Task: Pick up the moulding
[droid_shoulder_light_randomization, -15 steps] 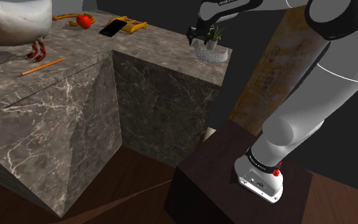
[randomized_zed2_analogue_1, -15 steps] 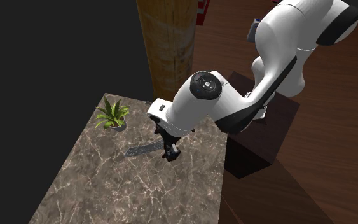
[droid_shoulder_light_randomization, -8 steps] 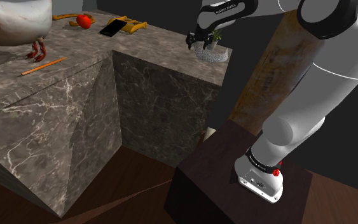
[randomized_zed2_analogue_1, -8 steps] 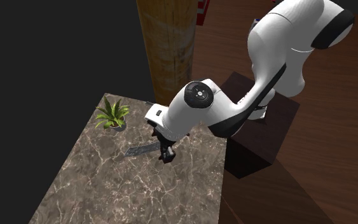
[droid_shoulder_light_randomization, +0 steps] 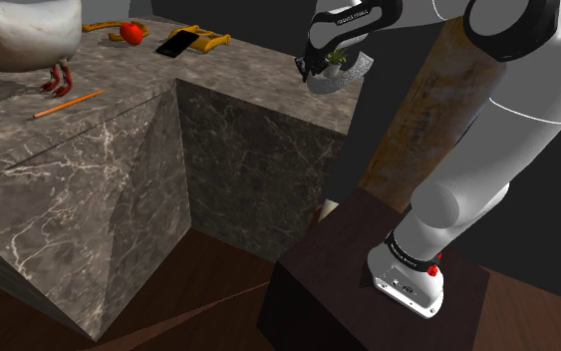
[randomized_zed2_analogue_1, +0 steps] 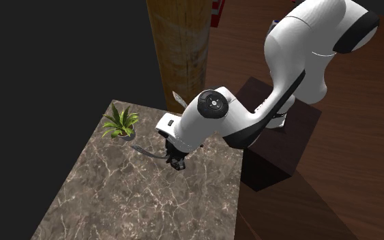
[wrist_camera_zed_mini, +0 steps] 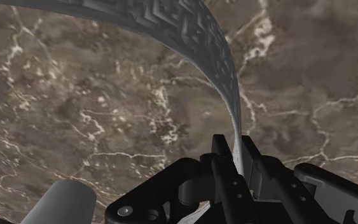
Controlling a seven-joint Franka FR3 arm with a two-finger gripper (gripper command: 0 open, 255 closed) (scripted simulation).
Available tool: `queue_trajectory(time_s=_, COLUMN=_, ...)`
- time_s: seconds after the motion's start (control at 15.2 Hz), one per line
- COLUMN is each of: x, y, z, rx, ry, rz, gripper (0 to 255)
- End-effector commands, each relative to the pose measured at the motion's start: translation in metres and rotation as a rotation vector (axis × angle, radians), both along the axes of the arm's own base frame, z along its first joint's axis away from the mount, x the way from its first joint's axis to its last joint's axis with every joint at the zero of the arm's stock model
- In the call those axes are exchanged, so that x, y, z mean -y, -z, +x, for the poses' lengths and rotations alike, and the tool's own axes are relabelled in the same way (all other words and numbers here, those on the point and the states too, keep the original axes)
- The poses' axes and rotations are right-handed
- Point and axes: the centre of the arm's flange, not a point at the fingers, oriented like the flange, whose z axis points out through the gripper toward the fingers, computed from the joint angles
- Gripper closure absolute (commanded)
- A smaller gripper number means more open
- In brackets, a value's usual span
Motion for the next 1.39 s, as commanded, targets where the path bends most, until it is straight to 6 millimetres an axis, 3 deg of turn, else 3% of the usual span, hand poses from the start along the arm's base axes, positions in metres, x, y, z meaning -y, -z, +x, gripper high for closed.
queue_trajectory(time_s=0.0, x=0.0, y=0.0, z=0.0, rx=0.0, ry=0.0, rz=0.0, gripper=255)
queue_trajectory(time_s=0.2, x=0.0, y=0.0, z=0.0, rx=0.0, ry=0.0, rz=0.0, gripper=255)
queue_trajectory(time_s=1.19, x=0.0, y=-0.079, z=0.0, rx=0.0, ry=0.0, rz=0.0, gripper=255)
queue_trajectory(time_s=1.32, x=0.0, y=-0.08, z=0.0, rx=0.0, ry=0.0, rz=0.0, gripper=255)
